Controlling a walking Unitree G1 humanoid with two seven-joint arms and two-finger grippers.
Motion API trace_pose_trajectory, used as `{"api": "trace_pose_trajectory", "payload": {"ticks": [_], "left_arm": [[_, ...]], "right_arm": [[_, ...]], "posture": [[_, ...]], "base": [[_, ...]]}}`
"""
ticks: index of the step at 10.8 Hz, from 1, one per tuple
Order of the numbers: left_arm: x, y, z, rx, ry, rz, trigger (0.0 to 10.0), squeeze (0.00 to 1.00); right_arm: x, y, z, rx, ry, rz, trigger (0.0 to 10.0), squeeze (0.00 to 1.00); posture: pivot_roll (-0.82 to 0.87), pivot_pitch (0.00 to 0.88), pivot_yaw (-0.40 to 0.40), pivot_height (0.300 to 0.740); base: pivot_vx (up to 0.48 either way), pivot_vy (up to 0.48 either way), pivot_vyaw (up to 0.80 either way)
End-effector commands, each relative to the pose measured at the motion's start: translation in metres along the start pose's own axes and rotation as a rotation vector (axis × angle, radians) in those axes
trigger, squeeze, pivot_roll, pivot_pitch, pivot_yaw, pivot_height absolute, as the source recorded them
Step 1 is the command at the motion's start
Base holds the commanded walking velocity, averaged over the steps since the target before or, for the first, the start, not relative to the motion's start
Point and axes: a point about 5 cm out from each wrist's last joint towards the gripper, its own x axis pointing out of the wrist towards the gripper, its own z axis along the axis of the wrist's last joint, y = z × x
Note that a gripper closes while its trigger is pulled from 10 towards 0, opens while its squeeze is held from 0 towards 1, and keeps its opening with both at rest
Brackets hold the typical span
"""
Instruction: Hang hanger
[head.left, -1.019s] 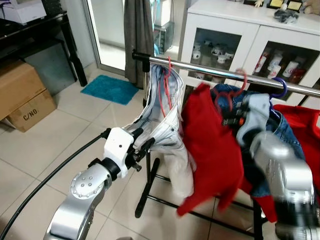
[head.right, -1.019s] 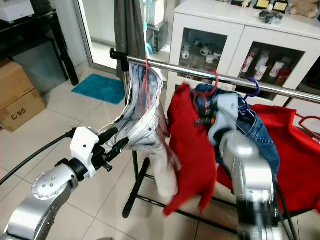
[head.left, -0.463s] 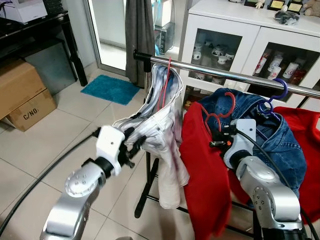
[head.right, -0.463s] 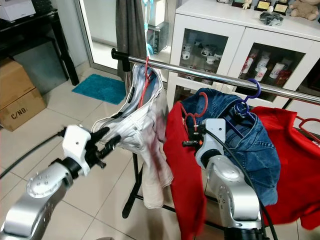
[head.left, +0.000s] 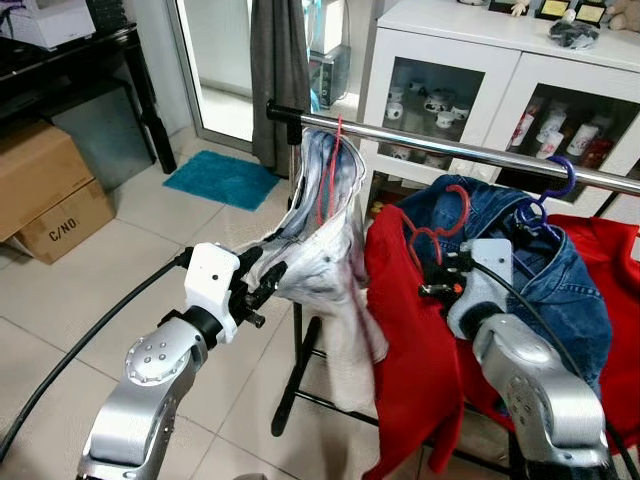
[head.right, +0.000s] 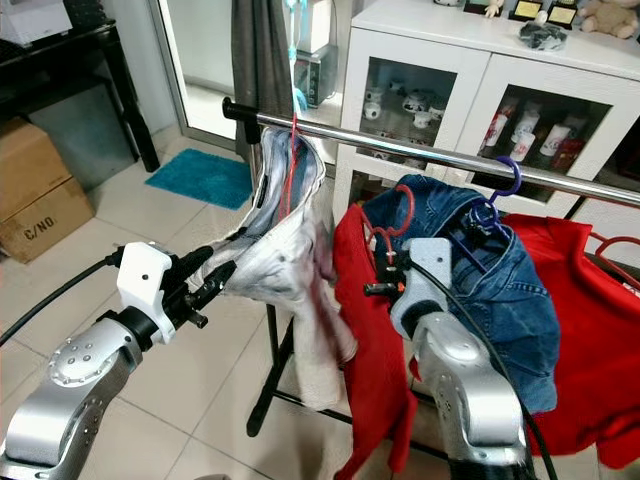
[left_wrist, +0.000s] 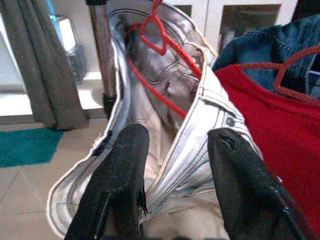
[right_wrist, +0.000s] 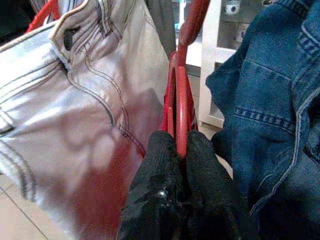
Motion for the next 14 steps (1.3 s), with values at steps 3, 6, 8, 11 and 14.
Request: {"api": "trace_pose_trajectory", "payload": {"ticks": [3,6,8,11,14], "left_arm": [[-0.0046,-0.0001,0.0015,0.011,0.011,-0.011,10.0,0.00],[-0.0038,-0.0012,0.0024,0.004,0.011,-0.017,10.0,0.00],[-0.0030,-0.0014,0.0031,0.006,0.011,-0.024,10.0,0.00],[-0.0031,-0.0003,0.0037,0.013,0.013,-0.023,10.0,0.00],[-0.0043,-0.0014,0.0024,0.011,0.015,-0.027,10.0,0.00]], "right_arm": [[0.0004,-0.0003,0.0098,-0.005,-0.036,0.012,0.0,0.00],[-0.0034,-0.0014,0.0112,-0.007,-0.030,0.006,0.0,0.00],[-0.0021,-0.0013,0.0113,-0.008,-0.029,0.005,0.0,0.00],[0.0001,0.0007,0.0125,-0.006,-0.032,0.013,0.0,0.00],[-0.0009,0.0003,0.0117,-0.010,-0.026,0.014,0.0,0.00]], "posture": [[0.08,0.000,-0.013,0.740],[0.06,0.000,-0.008,0.740],[0.06,0.000,-0.007,0.740],[0.07,0.000,-0.009,0.740],[0.06,0.000,-0.011,0.740]], "base": [[0.000,0.000,0.00],[0.000,0.000,0.00],[0.000,0.000,0.00],[0.000,0.000,0.00],[0.000,0.000,0.00]]}}
